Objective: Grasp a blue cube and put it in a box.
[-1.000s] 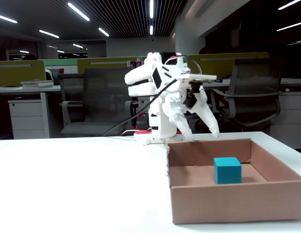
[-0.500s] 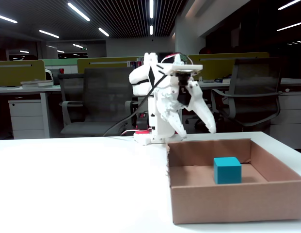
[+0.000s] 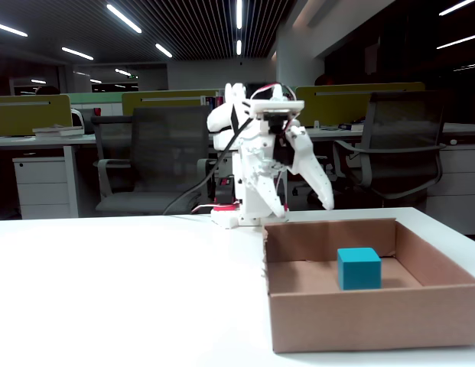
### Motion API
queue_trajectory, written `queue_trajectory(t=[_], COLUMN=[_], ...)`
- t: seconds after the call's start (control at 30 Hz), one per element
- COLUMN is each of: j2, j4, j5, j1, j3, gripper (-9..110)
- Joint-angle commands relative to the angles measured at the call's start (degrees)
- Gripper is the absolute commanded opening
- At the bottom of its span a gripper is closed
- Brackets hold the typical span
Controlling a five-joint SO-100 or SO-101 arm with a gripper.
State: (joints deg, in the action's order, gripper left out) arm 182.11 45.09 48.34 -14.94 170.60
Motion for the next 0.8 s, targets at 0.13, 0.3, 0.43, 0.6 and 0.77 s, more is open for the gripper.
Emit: queue_trajectory(t=[0.13,0.3,0.43,0.6,0.77], j2=[0.26,0.26,0.26,0.26,0.26], j4=[-0.35,0.26,0.53,0.97,0.97], j5=[-9.05,-9.05,-9.05,-9.05,-8.7], j1=[-0.09,-0.53,-0.53,-0.53,-0.53], j3=[-0.35,-0.35,-0.35,-0.35,-0.35], gripper=[25,25,25,25,25])
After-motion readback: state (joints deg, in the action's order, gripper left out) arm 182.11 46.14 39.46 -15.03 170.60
